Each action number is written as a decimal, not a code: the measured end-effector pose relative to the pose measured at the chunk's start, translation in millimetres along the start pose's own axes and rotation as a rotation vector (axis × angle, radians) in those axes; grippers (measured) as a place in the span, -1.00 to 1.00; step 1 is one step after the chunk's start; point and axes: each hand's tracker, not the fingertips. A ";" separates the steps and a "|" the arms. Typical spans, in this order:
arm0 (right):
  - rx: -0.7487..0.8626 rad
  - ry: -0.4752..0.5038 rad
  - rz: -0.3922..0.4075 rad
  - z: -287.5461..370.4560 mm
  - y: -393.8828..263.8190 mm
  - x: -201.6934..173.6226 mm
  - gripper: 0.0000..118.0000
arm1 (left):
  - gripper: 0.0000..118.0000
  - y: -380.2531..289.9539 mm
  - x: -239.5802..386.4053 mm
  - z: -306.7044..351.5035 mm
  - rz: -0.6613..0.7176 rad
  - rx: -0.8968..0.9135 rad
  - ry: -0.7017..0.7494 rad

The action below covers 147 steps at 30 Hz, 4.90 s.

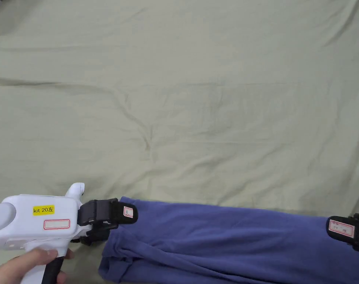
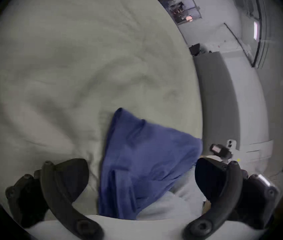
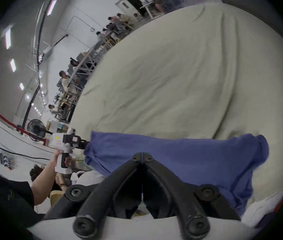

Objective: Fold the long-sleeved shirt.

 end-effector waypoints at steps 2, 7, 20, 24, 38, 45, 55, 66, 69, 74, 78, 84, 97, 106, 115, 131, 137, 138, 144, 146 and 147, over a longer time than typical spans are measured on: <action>-0.001 0.031 0.016 -2.6 -0.8 -0.4 -1.00 | 1.00 -8.7 17.9 -15.4 0.019 0.006 -0.044; -0.008 0.079 0.043 -10.3 -1.5 -10.5 -1.00 | 1.00 -14.0 36.3 -54.1 0.045 -0.022 -0.162; -0.002 0.034 0.025 -12.0 -0.9 -19.0 -1.00 | -1.00 5.7 -1.7 -42.6 0.131 -0.019 -0.096; 0.015 0.021 0.014 -9.4 4.5 -21.3 -1.00 | -1.00 13.9 10.8 -17.6 0.170 0.089 -0.215; 0.065 0.024 -0.007 -31.3 36.2 -46.7 -1.00 | -1.00 79.0 0.2 156.0 0.212 0.364 -0.101; 0.055 0.034 0.042 -42.1 37.1 -67.8 -1.00 | -1.00 35.2 -24.3 228.3 0.296 0.554 0.068; 0.065 0.033 0.055 -33.4 24.8 -77.8 -1.00 | -1.00 -34.8 88.3 171.4 0.309 0.696 0.191; 0.113 0.029 0.058 -4.4 9.6 -84.6 -1.00 | -1.00 -31.8 183.1 -78.7 0.182 0.239 0.169; 0.118 0.031 0.036 -2.0 4.8 -79.8 -1.00 | -1.00 -28.4 173.4 -125.1 0.226 0.185 0.253; 0.111 0.023 0.026 0.8 -1.0 -72.6 -1.00 | -0.52 -39.8 168.5 -156.9 0.226 0.208 0.244; 0.113 0.021 0.025 7.0 -2.5 -67.4 -1.00 | 0.85 -48.0 202.6 -170.5 0.012 0.241 0.225; 0.185 0.039 -0.028 31.9 -0.6 -53.1 -1.00 | 0.90 -63.6 252.6 -184.5 -0.224 0.236 0.281; 0.208 0.080 -0.053 30.4 2.0 -44.8 -1.00 | -1.00 -53.1 228.0 -46.7 -0.399 0.303 0.597; 0.130 0.064 -0.035 10.8 -8.7 -59.6 -1.00 | -1.00 -89.5 195.8 -154.2 -0.448 -0.029 0.687; 0.134 0.025 -0.059 16.5 -7.6 -58.3 -1.00 | -1.00 -73.6 243.6 -198.0 -0.557 -0.033 0.673; -0.092 0.066 0.037 -112.0 15.0 -114.6 -1.00 | -1.00 -44.1 186.9 23.4 -0.343 0.315 0.619; -0.367 -0.210 0.077 -201.1 -5.9 -103.5 -1.00 | -1.00 -48.6 147.6 32.1 -0.236 0.258 0.551; -0.283 -0.106 0.013 -195.3 -3.9 -103.1 -1.00 | -1.00 -49.5 144.3 30.4 -0.225 0.252 0.529; -0.306 -0.129 0.047 -190.2 1.9 -106.3 -1.00 | 0.99 -50.2 133.2 7.5 -0.190 0.226 0.440; -0.298 -0.113 0.029 -188.2 1.1 -102.8 -1.00 | 0.99 -47.8 129.4 7.3 -0.179 0.206 0.402; -0.291 -0.102 0.014 -186.7 0.6 -100.9 -1.00 | 0.99 -47.1 125.9 0.7 -0.168 0.176 0.381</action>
